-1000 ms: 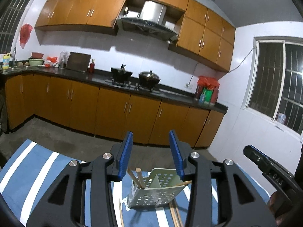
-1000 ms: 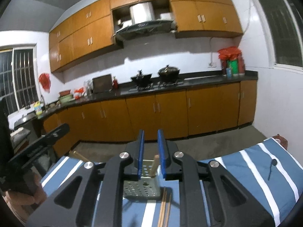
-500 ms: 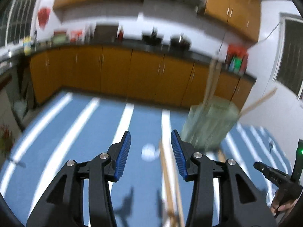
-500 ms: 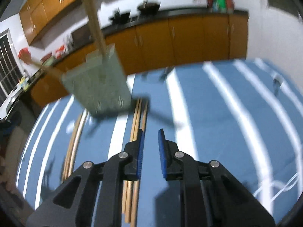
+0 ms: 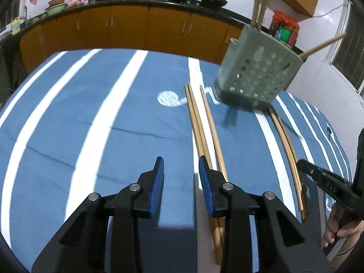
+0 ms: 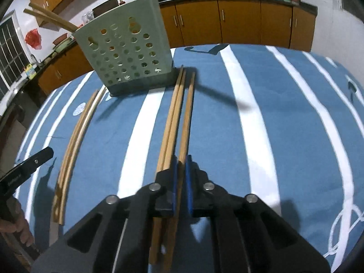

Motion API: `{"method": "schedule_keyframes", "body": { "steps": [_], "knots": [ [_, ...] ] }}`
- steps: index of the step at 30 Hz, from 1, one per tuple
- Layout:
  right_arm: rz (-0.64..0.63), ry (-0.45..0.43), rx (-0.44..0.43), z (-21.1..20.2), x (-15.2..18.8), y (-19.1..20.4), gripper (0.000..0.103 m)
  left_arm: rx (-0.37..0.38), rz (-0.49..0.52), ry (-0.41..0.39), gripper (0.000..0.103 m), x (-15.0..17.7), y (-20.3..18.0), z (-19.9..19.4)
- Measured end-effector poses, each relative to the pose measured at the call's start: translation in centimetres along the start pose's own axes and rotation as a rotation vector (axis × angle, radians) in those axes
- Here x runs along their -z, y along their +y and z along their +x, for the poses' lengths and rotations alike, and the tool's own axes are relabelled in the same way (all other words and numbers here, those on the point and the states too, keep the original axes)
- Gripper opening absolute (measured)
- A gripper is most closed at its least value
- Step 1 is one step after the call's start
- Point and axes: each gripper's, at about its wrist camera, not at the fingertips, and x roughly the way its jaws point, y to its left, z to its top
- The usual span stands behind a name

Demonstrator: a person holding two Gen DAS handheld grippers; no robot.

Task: Organize utensils
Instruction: 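Close the right tool on a chopstick while the left tool grasps another, then raise both held chopsticks off the cloth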

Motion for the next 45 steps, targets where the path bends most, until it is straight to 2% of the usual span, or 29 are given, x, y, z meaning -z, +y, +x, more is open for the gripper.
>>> {"method": "schedule_keyframes", "body": {
  "steps": [6, 17, 24, 26, 28, 32, 36, 42, 45],
  "knots": [
    [0.05, -0.01, 0.055, -0.1, -0.5, -1.6, 0.007, 0.017, 0.02, 0.044, 0.025, 0.7, -0.7, 0.8],
    [0.075, -0.001, 0.032, -0.2, -0.1, -2.5, 0.01, 0.038, 0.035, 0.043, 0.023, 0.7, -1.4, 0.6],
    [0.059, 0.003, 0.03, -0.2, 0.2, -2.3, 0.011, 0.002, 0.063, 0.049, 0.021, 0.8, -2.0, 1.0],
    [0.051, 0.002, 0.03, -0.3, 0.3, -2.2, 0.011, -0.015, 0.063, 0.049, 0.015, 0.8, -1.8, 1.1],
    [0.039, 0.001, 0.032, -0.4, 0.5, -2.1, 0.011, -0.021, 0.067, 0.047, 0.014, 0.7, -1.7, 1.2],
    [0.0, -0.004, 0.046, -0.4, 0.8, -1.4, 0.011, -0.035, 0.081, 0.041, 0.011, 0.6, -1.9, 1.3],
    [-0.051, -0.021, 0.097, -0.3, 0.9, -0.9, 0.009, -0.053, 0.07, 0.037, 0.008, 0.0, -1.0, 1.7],
    [0.015, -0.053, 0.169, 0.2, -0.2, -3.0, 0.008, -0.113, 0.023, 0.027, 0.008, -1.4, 1.7, 2.1],
    [0.022, -0.057, 0.157, 0.5, -0.6, -3.3, 0.009, -0.12, 0.007, 0.019, 0.008, -1.8, 2.5, 2.2]
  ]
}}
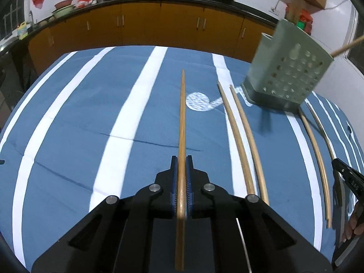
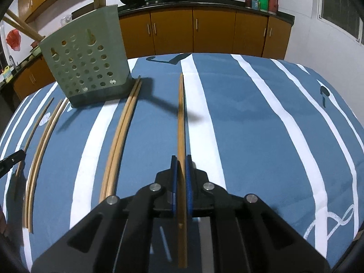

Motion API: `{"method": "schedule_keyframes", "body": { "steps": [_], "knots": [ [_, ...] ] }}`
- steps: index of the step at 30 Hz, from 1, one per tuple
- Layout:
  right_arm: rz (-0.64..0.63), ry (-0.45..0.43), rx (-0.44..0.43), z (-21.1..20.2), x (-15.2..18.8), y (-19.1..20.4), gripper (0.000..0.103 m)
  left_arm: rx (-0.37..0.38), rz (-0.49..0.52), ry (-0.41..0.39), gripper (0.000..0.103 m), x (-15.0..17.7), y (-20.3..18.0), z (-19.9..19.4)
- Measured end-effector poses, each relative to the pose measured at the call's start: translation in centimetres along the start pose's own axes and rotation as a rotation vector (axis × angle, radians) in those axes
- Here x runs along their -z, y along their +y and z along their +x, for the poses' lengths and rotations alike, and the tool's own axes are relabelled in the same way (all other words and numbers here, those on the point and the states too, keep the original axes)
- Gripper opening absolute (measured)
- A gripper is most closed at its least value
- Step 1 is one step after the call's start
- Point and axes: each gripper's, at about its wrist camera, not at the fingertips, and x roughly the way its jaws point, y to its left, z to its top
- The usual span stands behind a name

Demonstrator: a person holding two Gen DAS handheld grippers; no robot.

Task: Organize utensils
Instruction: 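Raise both held chopsticks off the cloth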

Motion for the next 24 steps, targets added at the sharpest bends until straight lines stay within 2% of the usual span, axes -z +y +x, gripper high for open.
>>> {"method": "schedule_keyframes", "body": {
  "steps": [5, 24],
  "knots": [
    [-0.01, -0.001, -0.005, 0.33, -0.23, 0.29, 0.01, -0.018, 0.02, -0.017, 0.008, 0.28, -0.34, -0.06],
    [-0.013, 0.0, -0.002, 0.37, -0.3, 0.29, 0.01, -0.006, 0.01, -0.017, 0.008, 0.32, -0.2, -0.14]
  ]
}}
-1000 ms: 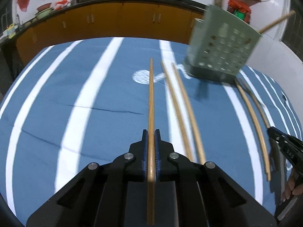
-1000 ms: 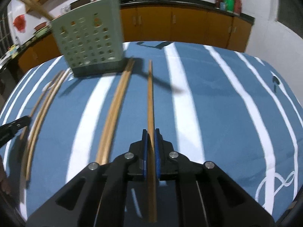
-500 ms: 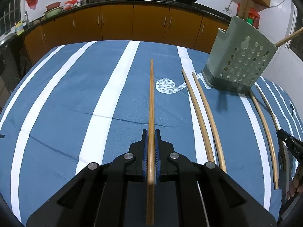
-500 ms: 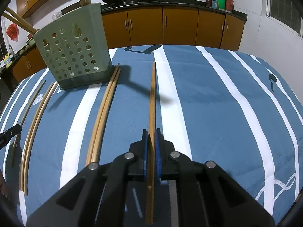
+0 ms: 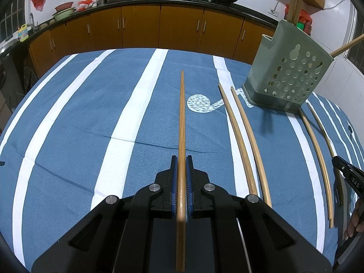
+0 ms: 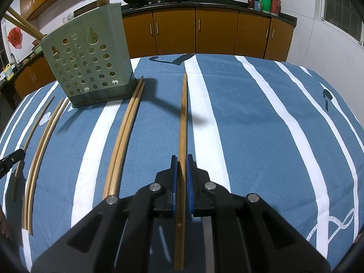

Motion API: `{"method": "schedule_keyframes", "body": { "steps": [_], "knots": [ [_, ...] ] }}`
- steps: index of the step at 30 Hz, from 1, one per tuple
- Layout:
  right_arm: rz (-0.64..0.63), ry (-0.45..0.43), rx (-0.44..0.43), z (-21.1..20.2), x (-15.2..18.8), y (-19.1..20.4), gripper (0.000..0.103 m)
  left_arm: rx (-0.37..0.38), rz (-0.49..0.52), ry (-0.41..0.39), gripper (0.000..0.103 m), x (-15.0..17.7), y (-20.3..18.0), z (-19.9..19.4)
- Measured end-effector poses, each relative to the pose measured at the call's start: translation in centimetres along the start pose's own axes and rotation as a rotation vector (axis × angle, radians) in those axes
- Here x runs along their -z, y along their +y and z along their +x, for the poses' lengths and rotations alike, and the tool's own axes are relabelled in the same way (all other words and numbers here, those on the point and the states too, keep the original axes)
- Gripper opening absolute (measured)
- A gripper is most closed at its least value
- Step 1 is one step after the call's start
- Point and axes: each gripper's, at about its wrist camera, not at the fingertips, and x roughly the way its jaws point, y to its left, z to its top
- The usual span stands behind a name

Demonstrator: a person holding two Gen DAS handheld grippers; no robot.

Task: Organize utensils
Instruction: 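Raise both held chopsticks off the cloth, then lift both held chopsticks upright over the green holder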

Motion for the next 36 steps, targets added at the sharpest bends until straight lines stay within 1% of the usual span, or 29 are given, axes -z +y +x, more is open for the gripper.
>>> {"method": "schedule_keyframes", "body": {
  "steps": [8, 16, 27, 30, 34, 36],
  "knots": [
    [0.002, -0.001, -0.003, 0.0, 0.0, 0.0, 0.009, 0.001, -0.001, -0.001, 0.008, 0.0, 0.1, 0.0],
    [0.003, -0.001, -0.008, -0.1, 0.1, -0.1, 0.009, 0.0, 0.036, 0.004, 0.008, 0.7, -0.1, -0.5],
    [-0.001, -0.001, -0.006, -0.3, 0.2, 0.0, 0.008, 0.001, 0.042, 0.008, 0.008, 0.7, 0.1, -0.6],
    [0.011, -0.035, -0.016, -1.6, -0.2, -0.3, 0.008, 0.009, 0.036, 0.008, 0.008, 0.3, 0.2, -1.1],
    [0.031, -0.128, -0.025, -4.8, -1.8, -1.0, 0.008, 0.021, 0.038, -0.065, 0.008, -1.0, 0.1, -3.5],
    [0.038, -0.17, -0.028, -6.3, -2.5, -1.3, 0.008, 0.031, 0.037, -0.113, 0.008, -2.0, -0.1, -5.2]
  ]
}}
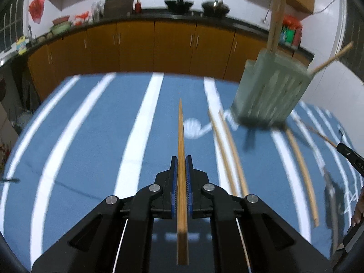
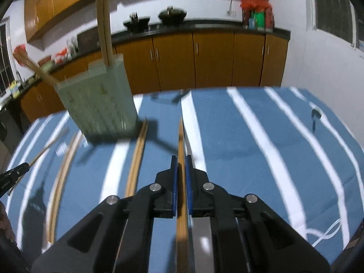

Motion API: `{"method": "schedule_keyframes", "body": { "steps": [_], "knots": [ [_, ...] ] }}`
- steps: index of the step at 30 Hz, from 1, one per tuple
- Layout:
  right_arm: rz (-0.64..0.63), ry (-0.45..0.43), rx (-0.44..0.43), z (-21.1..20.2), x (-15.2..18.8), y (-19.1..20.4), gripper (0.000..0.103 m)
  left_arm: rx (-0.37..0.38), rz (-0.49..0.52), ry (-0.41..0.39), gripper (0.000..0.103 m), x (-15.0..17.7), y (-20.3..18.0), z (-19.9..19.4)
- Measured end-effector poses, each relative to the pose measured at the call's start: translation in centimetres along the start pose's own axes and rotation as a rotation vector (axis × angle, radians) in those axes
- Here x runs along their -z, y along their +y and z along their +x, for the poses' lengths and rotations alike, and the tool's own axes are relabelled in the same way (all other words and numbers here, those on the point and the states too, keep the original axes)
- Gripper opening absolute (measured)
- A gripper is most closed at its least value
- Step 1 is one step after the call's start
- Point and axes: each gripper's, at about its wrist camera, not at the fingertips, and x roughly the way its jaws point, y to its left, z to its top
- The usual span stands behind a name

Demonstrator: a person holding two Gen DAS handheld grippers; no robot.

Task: Organize utensils
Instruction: 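Lift both held chopsticks upright over the green holder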

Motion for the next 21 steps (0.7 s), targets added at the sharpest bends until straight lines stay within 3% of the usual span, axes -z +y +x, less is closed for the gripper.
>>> {"method": "schedule_keyframes", "body": {
  "steps": [6, 12, 21],
  "knots": [
    [0.013, -0.099, -0.015, -2.9, -2.2, 0.0, 0.008, 0.03, -0.019, -0.13, 0.008, -3.2, -0.1, -4.0],
    [0.028, -0.144, -0.033, -4.1, -3.6, 0.1, 0.008, 0.048, -0.02, -0.187, 0.007, -5.1, -0.4, -5.6],
    [0.025, -0.279, -0.234, -10.3, -8.2, 1.5, 0.008, 0.161, 0.02, -0.306, 0.007, -8.7, -2.5, -10.7]
  ]
}}
